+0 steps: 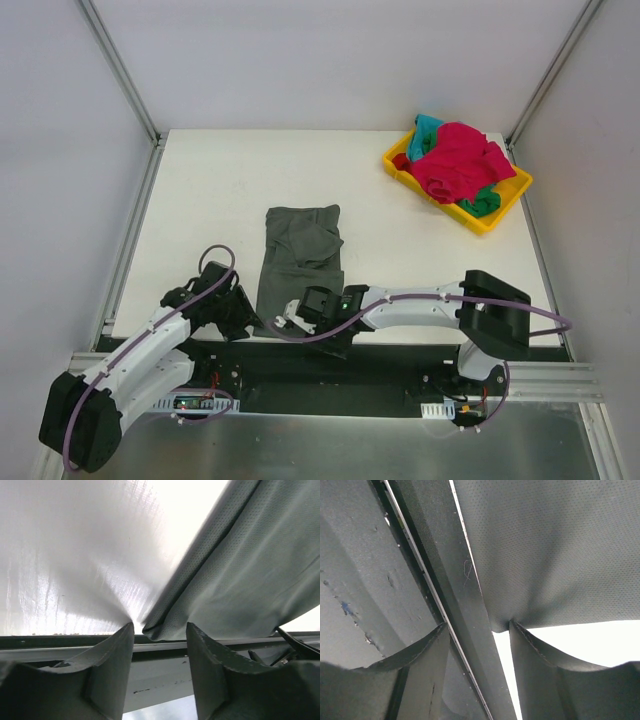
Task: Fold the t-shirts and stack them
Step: Grab one side of the 2/3 rectangular tshirt with both arms
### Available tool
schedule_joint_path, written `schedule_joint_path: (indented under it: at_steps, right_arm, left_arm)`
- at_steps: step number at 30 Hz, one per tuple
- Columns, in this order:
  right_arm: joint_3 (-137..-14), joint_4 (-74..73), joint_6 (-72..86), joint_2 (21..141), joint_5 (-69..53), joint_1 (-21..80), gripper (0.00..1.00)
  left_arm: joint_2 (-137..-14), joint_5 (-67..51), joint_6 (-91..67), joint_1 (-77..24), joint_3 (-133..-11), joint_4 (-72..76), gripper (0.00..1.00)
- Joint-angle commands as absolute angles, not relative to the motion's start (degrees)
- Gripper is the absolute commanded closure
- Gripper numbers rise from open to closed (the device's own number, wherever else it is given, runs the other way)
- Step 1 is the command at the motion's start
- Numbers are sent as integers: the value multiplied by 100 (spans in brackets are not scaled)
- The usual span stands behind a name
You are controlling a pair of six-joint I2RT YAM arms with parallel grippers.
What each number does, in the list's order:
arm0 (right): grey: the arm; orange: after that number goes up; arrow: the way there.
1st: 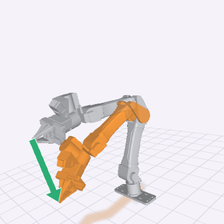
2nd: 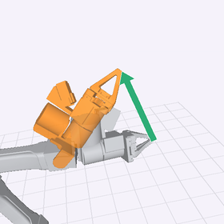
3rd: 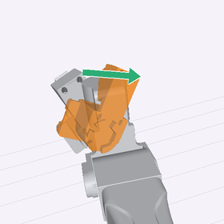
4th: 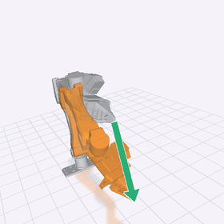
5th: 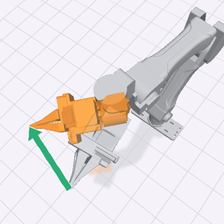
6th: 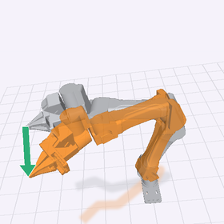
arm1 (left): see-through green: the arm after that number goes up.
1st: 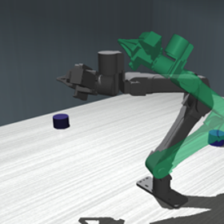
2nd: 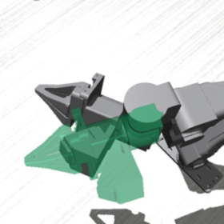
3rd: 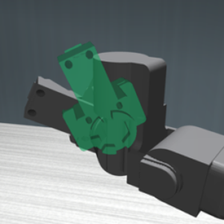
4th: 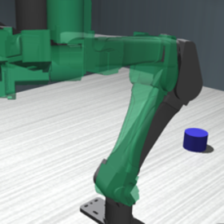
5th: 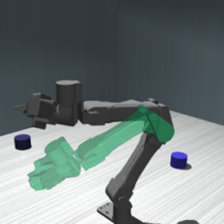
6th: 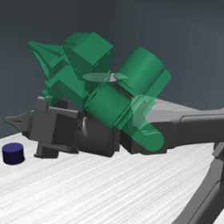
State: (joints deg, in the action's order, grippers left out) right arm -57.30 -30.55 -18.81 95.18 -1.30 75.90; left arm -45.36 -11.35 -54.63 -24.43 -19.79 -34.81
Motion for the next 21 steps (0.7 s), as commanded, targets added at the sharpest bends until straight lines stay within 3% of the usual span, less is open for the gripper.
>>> schedule_joint_path:
  at_steps: [1, 7, 9, 10, 11, 21]
  right_arm:
    - [-5678, -2953, -1934, 9676, 165, 7620, 48]
    - [-5651, -2918, -1802, 9738, 299, 7611, 55]
    - [-5643, -2918, -1749, 9721, 351, 7611, 57]
    - [-5625, -2909, -1740, 9721, 395, 7611, 61]
    - [-5616, -2900, -1723, 9712, 474, 7611, 63]
    - [-5546, -2812, -1740, 9484, 511, 7611, 92]
  left_arm:
    - [-4790, -948, -5450, -2540, -1855, -3552, 58]
    - [-5159, -897, -5318, -2566, -1863, -3349, 63]
    - [-5273, -1019, -5274, -2575, -1837, -3226, 80]
    - [-5308, -1020, -5256, -2575, -1854, -3217, 97]
    - [-5326, -1002, -5230, -2575, -1863, -3217, 100]
    - [-4957, -1045, -5168, -2575, -1986, -3234, 100]
